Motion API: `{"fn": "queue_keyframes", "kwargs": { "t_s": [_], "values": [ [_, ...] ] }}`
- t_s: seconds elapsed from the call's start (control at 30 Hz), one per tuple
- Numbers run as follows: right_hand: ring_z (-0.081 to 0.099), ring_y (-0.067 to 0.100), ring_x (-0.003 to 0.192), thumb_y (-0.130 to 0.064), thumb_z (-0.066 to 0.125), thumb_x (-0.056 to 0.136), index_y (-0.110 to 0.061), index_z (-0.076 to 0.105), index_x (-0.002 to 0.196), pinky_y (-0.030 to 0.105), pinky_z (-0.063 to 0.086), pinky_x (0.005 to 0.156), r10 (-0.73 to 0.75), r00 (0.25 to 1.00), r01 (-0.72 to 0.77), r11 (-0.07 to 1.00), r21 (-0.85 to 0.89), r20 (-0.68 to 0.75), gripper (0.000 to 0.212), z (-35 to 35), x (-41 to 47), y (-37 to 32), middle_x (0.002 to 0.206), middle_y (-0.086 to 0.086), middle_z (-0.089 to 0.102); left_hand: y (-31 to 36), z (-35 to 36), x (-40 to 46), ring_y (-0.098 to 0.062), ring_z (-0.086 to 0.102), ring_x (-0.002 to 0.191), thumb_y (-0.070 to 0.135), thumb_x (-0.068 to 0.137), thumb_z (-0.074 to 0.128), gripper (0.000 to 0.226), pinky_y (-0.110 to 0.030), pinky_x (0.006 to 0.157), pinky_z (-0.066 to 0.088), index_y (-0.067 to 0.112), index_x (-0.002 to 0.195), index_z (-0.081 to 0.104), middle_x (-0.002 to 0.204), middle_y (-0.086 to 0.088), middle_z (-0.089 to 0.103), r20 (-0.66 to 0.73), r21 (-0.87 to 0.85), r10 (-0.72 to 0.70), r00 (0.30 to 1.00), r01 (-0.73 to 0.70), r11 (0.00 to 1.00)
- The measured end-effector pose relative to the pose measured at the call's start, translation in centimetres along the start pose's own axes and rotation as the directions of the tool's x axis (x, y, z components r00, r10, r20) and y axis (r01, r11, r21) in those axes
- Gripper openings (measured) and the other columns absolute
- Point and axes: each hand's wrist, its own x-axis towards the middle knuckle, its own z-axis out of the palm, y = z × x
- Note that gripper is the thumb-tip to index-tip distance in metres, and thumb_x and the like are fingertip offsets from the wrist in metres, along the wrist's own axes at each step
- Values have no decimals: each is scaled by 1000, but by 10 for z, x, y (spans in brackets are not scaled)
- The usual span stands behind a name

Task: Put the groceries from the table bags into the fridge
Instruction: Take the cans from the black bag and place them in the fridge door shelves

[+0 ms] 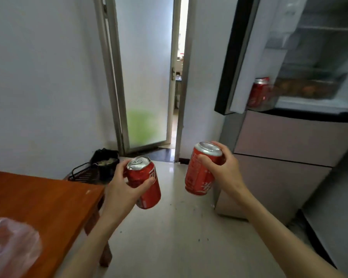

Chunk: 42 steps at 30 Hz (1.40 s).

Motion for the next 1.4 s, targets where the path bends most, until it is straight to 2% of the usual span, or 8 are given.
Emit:
{"fn": "queue_keyframes", "kwargs": {
  "t_s": [0.2,0.37,0.57,0.63,0.77,1.0,1.17,1.4],
  "values": [
    [56,9,96,-20,68,82,-18,43,130,17,49,72,19,982,-27,999,-39,-189,54,-135,19,10,114,-3,54,46,134,16,-7,58,101,24,61,86,70,-20,78,48,27,120,48,110,13,59,181,-77,85,980,-72,994],
    [56,3,90,-20,68,81,-19,44,128,15,50,65,12,951,-24,999,-34,-309,52,-206,47,20,111,-5,54,84,219,47,-6,58,98,20,66,82,66,-10,69,46,23,122,47,113,8,58,258,-123,187,948,-160,979],
    [58,6,91,-25,66,82,-21,44,126,17,49,68,-44,932,39,999,-21,-360,49,-263,121,27,111,-3,56,127,300,103,-16,56,107,31,64,78,71,-24,81,49,20,126,45,122,1,56,275,-159,304,912,-269,950],
    [59,9,94,-27,66,82,-22,45,126,21,51,70,-72,931,74,997,-8,-358,49,-278,154,24,111,-2,58,146,323,127,-15,56,107,40,60,74,76,-30,86,50,20,127,45,122,0,57,251,-192,342,905,-300,934],
    [61,9,95,-28,66,82,-19,46,129,20,54,70,-166,912,182,983,10,-374,51,-307,223,4,110,-2,59,191,358,175,-9,58,103,41,59,72,71,-25,85,50,23,123,46,115,6,59,190,-229,434,881,-390,892],
    [63,12,96,-32,64,84,-17,48,128,29,55,79,-314,865,373,924,84,-391,50,-352,334,-68,110,1,61,295,390,251,18,54,86,46,62,68,64,1,66,43,28,119,44,100,25,53,76,-200,592,802,-570,797],
    [63,6,86,-32,65,85,-14,51,123,17,55,67,-427,838,486,867,109,-339,45,-370,407,-115,103,-1,63,359,404,299,2,56,88,29,75,72,60,-1,69,46,13,127,46,109,8,57,-77,-107,671,738,-675,730],
    [65,12,81,-33,69,81,-12,57,111,25,55,69,-432,872,481,844,239,-229,39,-379,499,-142,100,5,67,407,433,349,-10,56,94,35,74,74,62,-12,72,46,16,125,44,108,5,56,-237,142,672,702,-659,738]
  ]
}}
